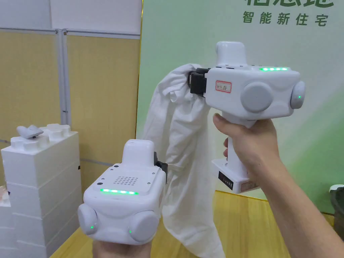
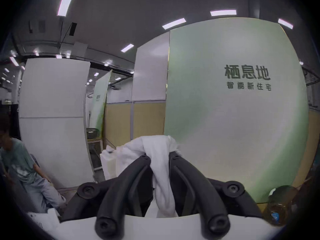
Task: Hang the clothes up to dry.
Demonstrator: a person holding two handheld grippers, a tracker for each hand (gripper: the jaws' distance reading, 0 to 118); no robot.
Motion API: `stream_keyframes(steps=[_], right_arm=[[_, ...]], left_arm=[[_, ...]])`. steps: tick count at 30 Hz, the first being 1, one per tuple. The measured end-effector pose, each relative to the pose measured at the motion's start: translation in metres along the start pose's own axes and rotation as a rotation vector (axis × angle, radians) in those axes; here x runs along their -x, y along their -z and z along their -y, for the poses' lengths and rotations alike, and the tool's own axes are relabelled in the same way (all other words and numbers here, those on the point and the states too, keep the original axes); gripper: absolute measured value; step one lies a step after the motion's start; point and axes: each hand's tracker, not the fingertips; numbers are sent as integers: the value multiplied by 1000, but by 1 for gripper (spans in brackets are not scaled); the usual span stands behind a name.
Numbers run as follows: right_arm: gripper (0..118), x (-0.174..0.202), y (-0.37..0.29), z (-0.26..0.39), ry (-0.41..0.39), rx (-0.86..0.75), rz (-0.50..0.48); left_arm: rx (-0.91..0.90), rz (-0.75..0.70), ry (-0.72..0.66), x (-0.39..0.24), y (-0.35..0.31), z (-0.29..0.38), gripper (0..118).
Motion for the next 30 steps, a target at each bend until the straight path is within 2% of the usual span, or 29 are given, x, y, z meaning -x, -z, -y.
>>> stream_keyframes(steps=[2, 5, 7, 9, 11, 14, 18, 21, 23, 26, 29, 30], right_arm=[[15, 10, 11, 0, 42, -11, -22], [15, 24, 26, 5, 9, -35, -35], [15, 26, 31, 8, 34, -33, -55], [15, 21, 33, 17, 84, -51, -75], [15, 15, 34, 26, 50, -12, -29], [15, -6, 27, 53, 73, 33, -31], [15, -37, 4, 104, 102, 124, 50], [16, -63, -19, 153, 73, 188, 178], [15, -84, -37, 185, 115, 238, 244], [15, -122, -71, 234, 112, 318, 369], [15, -158, -108, 271, 155, 365, 449], [15, -171, -121, 283, 179, 392, 509]], left_arm=[[-6, 3, -28, 7, 3, -2, 3], [-30, -71, -9, 15, 4, -5, 3], [-27, -74, 8, 19, 4, -6, 3], [-22, -66, -3, 25, 4, -5, 3], [-14, -69, -3, 24, 6, 1, 3], [12, -27, -10, 14, 12, 15, 3], [42, 56, -23, -18, 22, 43, 3], [85, 129, -24, -48, 27, 70, 3], [115, 172, -13, -66, 29, 87, 3], [162, 229, -10, -92, 32, 104, 3], [158, 273, 20, -113, 29, 115, 3], [154, 279, 25, -119, 29, 118, 3]])
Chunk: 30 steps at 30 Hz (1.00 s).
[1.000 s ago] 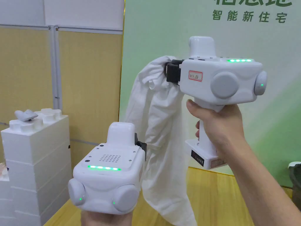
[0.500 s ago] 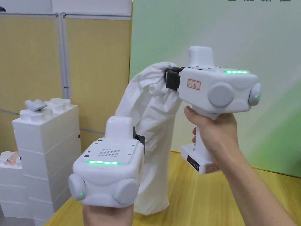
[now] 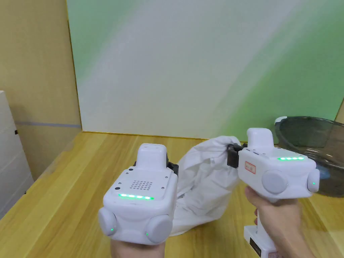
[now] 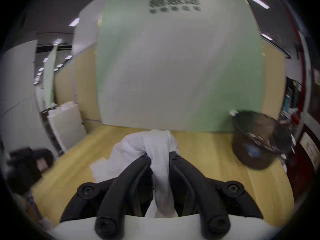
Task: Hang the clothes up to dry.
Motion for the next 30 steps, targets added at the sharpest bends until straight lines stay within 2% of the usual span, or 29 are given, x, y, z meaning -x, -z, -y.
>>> stream_keyframes(steps=[2, 5, 7, 10, 13, 18, 19, 21, 23, 25, 27, 30], right_arm=[[15, -37, -1, 19, 52, 59, 45], [15, -84, 0, 44, 10, 152, 118], [15, -110, -1, 60, 22, 180, 156], [15, -146, -2, 77, 112, 245, 237], [15, -171, -3, 91, 81, 295, 263], [16, -197, -7, 105, 140, 312, 292], [27, -199, -10, 105, 149, 304, 282], [69, -200, -20, 103, 195, 258, 257], [73, -192, -42, 85, 236, 163, 239], [107, -173, -66, 60, 228, 39, 250], [107, -151, -94, 36, 153, -119, 152], [108, -107, -127, 9, 3, -279, 145]], left_arm=[[26, 52, -25, -11, 6, 2, 3], [29, 85, 7, -29, 10, 7, 3], [36, 102, 22, -39, 12, 9, 3], [53, 131, 5, -47, 17, 13, 3], [61, 138, 14, -53, 20, 17, 3], [73, 144, 22, -54, 22, 20, 3], [75, 147, 18, -52, 22, 21, 3], [75, 139, 20, -49, 20, 21, 3], [69, 115, 29, -42, 17, 18, 3], [51, 92, 25, -33, 14, 13, 3], [42, 59, 14, -23, 10, 5, 3], [-22, -19, 4, -7, -4, -7, 3]])
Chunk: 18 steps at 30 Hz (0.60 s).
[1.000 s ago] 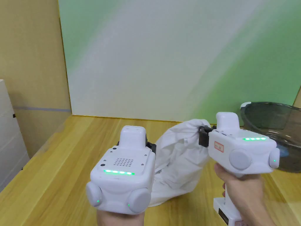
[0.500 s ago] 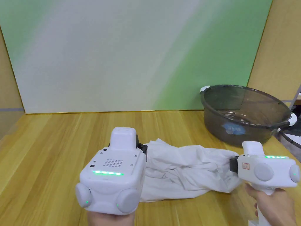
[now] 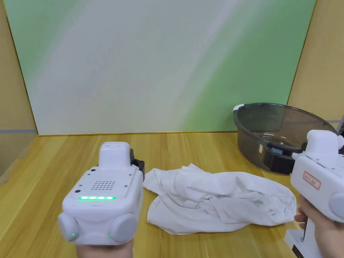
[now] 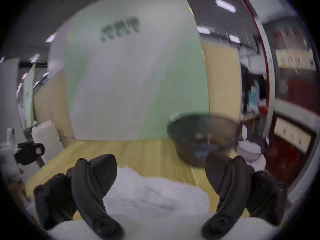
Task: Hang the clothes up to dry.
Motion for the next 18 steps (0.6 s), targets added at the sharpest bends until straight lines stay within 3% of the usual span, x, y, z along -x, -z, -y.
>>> stream_keyframes(steps=[3, 4, 5, 6, 7, 8, 10, 12, 14, 18], right_arm=[[106, 32, -19, -10, -101, -104, -23], [98, 40, -23, -9, -103, -106, -23], [78, 43, -26, -4, -75, -104, -53], [46, 44, -27, 2, -37, -105, -96], [0, 44, -25, 10, 2, -91, -104], [0, 47, -24, 18, 28, -51, -64], [0, 51, -25, 39, 4, -7, 40], [0, 47, -26, 56, 23, 37, -64], [0, 48, -25, 68, 40, 79, -3], [0, 35, -23, 70, 53, 129, -22]], left_arm=[[-60, -81, -3, 13, -15, -6, 3], [-58, -80, -8, 17, -18, -6, 3], [-52, -78, -15, 21, -21, -5, 3], [-54, -84, -13, 22, -24, -3, 3], [-47, -107, -12, 23, -26, 1, 3], [-57, -129, -19, 26, -31, 5, 3], [-62, -136, -35, 29, -36, 13, 3], [-51, -146, -33, 30, -39, 17, 3], [-51, -139, -34, 31, -40, 19, 3], [-37, -111, -37, 30, -37, 19, 3]])
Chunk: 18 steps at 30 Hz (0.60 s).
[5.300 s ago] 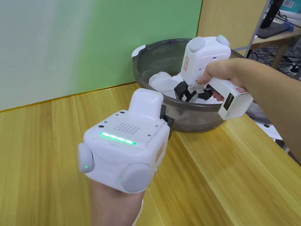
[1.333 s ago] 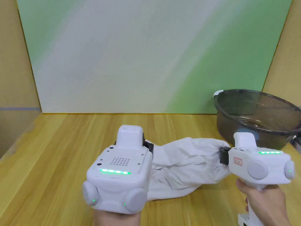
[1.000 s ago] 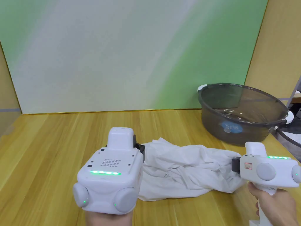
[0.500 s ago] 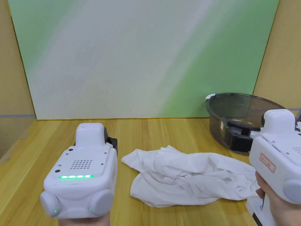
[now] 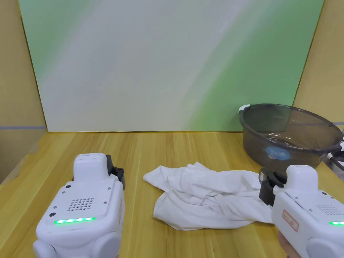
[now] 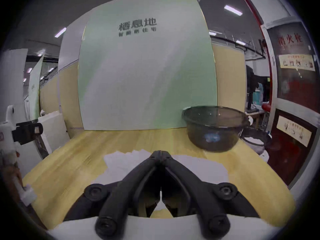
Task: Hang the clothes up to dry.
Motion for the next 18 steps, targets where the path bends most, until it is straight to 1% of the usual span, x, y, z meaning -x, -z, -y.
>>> stream_keyframes(steps=[2, 4, 5, 6, 7, 9, 10, 11, 14, 15, 16, 18], right_arm=[[0, -10, 0, -11, -5, 31, 34], [0, -26, 7, -26, -42, 120, 85], [0, -37, 8, -36, -48, 149, 90], [0, -49, 13, -42, -30, 206, 99], [0, -63, 22, -48, -1, 322, 119], [0, -87, 34, -53, 51, 470, 128], [0, -99, 40, -51, 57, 510, 86], [0, -107, 44, -48, 62, 540, 82], [0, -121, 53, -42, 22, 625, 109], [0, -126, 56, -40, 25, 631, 115], [0, -132, 60, -37, 40, 633, 116], [0, -146, 66, -34, 128, 654, 84]], left_arm=[[1, 21, -3, -3, 1, 0, 3], [15, 37, 6, -11, 6, 1, 3], [26, 52, 21, -18, 9, 2, 3], [41, 72, 20, -23, 12, 3, 3], [58, 93, 14, -30, 15, 4, 3], [81, 155, 1, -45, 21, 9, 3], [86, 160, 21, -56, 23, 12, 3], [98, 184, 34, -66, 26, 16, 3], [137, 265, 27, -92, 33, 25, 3], [138, 275, 40, -98, 34, 27, 3], [138, 288, 53, -104, 35, 30, 3], [149, 297, 74, -114, 39, 33, 3]])
